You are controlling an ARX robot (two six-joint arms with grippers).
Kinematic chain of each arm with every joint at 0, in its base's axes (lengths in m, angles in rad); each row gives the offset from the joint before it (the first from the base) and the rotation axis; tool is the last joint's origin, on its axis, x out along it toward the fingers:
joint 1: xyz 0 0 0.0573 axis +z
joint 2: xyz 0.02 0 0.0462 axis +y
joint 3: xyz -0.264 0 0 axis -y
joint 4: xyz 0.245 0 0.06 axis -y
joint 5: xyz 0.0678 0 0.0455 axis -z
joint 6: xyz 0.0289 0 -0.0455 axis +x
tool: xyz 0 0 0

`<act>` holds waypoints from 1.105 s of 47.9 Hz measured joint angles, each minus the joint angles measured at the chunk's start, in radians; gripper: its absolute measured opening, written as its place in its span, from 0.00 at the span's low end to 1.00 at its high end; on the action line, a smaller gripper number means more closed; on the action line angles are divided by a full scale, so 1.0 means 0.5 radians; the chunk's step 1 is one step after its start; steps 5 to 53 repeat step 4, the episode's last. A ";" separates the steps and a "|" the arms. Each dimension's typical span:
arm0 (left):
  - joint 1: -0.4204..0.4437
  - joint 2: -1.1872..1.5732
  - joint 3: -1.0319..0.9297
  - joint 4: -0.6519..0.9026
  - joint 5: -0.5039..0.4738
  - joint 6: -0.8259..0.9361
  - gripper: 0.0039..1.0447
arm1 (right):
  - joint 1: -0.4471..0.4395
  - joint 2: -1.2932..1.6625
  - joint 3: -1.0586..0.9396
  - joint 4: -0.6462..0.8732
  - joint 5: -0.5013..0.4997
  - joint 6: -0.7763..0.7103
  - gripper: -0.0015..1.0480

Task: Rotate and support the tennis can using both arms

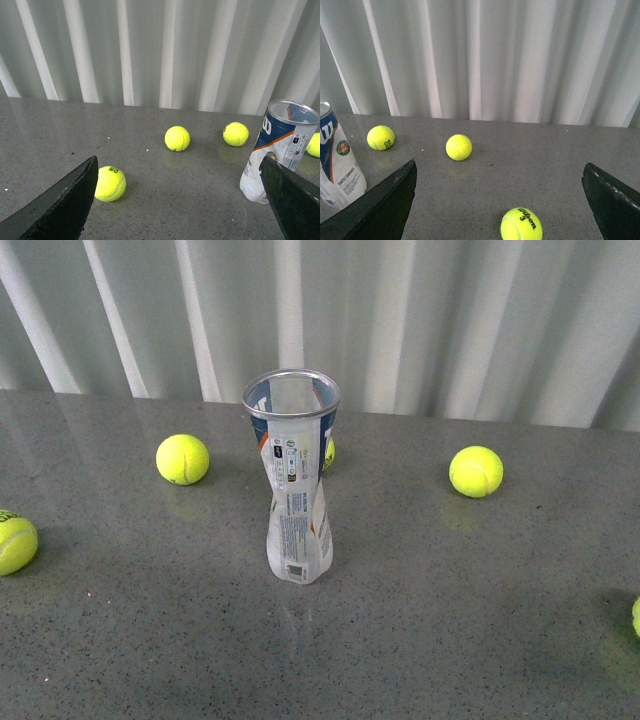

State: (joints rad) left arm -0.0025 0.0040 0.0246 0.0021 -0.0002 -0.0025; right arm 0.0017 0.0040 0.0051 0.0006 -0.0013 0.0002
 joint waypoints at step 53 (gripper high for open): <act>0.000 0.000 0.000 0.000 0.000 0.000 0.94 | 0.000 0.000 0.000 0.000 0.000 0.000 0.93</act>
